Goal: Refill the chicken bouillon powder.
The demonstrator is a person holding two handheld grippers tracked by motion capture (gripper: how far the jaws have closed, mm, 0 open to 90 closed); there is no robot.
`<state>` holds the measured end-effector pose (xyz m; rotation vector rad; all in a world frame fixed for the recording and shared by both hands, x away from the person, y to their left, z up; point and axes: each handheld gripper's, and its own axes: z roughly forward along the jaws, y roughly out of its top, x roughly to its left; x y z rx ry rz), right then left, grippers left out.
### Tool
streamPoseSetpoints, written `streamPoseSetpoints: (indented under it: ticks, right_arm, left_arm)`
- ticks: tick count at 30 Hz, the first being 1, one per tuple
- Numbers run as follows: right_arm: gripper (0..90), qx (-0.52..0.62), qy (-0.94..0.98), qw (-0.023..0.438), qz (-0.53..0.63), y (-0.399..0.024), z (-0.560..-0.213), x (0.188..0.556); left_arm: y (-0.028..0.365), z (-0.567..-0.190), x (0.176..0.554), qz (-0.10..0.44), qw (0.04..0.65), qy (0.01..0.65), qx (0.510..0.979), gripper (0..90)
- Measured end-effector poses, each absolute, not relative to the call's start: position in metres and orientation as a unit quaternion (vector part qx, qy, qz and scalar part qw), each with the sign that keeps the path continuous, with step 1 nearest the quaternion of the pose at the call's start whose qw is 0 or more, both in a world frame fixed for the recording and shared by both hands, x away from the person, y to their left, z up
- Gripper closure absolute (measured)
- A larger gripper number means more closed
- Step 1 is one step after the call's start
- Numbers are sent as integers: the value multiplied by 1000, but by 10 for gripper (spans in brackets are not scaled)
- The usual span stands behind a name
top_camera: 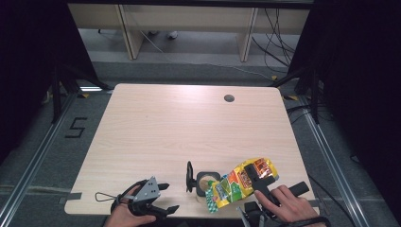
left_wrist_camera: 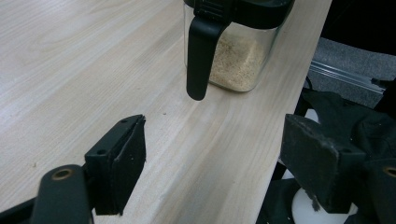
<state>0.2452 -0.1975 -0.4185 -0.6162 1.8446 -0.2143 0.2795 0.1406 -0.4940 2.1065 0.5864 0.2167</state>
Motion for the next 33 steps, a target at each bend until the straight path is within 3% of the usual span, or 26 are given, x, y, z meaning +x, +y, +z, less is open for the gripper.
streamPoseSetpoints:
  ticks: [33]
  right_arm:
    - [372,-258,778,569,-73,-201,-418,244]
  left_arm:
    - [141,-494,279,87,455,238,854,222]
